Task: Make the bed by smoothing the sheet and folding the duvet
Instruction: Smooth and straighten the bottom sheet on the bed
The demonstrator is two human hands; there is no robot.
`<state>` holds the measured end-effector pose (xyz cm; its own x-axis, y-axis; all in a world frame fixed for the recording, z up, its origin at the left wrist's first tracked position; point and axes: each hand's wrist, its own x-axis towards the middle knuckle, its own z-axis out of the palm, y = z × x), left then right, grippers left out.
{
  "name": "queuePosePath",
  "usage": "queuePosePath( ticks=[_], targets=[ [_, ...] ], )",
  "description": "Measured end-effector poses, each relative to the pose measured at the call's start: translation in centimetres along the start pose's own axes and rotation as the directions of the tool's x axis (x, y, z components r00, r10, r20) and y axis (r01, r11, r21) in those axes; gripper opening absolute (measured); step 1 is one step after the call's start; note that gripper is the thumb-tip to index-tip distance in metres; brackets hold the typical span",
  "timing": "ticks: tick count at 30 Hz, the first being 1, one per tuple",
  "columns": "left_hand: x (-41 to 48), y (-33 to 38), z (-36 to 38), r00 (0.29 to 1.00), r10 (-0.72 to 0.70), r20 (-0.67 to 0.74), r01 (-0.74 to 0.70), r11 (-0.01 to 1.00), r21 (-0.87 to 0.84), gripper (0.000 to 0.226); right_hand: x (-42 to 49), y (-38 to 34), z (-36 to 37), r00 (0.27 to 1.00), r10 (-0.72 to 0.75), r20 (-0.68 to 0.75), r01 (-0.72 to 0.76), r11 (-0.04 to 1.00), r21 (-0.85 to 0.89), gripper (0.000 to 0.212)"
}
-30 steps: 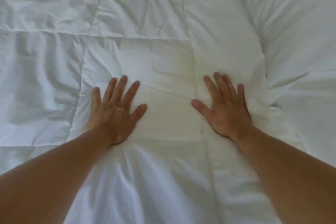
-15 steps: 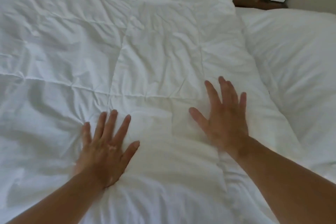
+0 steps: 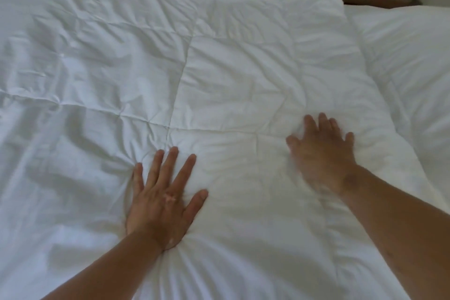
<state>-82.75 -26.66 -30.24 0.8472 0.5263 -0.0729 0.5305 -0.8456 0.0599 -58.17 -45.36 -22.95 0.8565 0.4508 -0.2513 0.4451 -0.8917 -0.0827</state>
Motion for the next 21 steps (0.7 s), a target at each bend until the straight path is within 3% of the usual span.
queuePosePath(
  ticks=[3, 4, 7, 9, 12, 15, 21],
  targets=[
    [-0.1, 0.0, -0.3, 1.0, -0.011, 0.014, 0.011, 0.999, -0.036, 0.077, -11.4, -4.1, 4.7, 0.923, -0.382, 0.045, 0.382, 0.924, 0.003, 0.079],
    [-0.1, -0.1, -0.3, 1.0, -0.006, 0.023, 0.007, 0.999, -0.05, 0.076, -13.7, -3.2, 6.2, 0.907, -0.42, 0.028, 0.421, 0.907, -0.018, 0.082],
    [0.5, -0.8, -0.5, 0.997, 0.029, 0.065, -0.023, 0.994, -0.103, 0.078, -14.7, 3.1, 7.4, 0.966, -0.258, 0.011, 0.258, 0.961, -0.098, 0.094],
    [0.8, -1.0, -1.1, 0.989, 0.051, 0.135, -0.035, 0.992, -0.122, 0.08, -15.6, 4.9, 6.8, 0.981, -0.173, 0.087, 0.182, 0.977, -0.113, 0.096],
    [-1.5, -0.1, -2.9, 0.959, 0.035, 0.281, 0.014, 0.986, -0.168, 0.084, -16.2, 4.3, 6.6, 0.98, -0.132, 0.151, 0.143, 0.987, -0.067, 0.095],
    [-8.7, 2.3, -3.0, 0.943, 0.087, 0.32, -0.031, 0.984, -0.178, 0.087, -16.2, 2.2, 4.7, 0.96, -0.077, 0.269, 0.086, 0.996, -0.02, 0.097],
    [-23.1, 8.6, -2.8, 0.918, 0.191, 0.347, -0.165, 0.981, -0.103, 0.087, -30.8, 3.5, 9.1, 0.939, -0.283, 0.194, 0.277, 0.959, 0.058, 0.096]
  ],
)
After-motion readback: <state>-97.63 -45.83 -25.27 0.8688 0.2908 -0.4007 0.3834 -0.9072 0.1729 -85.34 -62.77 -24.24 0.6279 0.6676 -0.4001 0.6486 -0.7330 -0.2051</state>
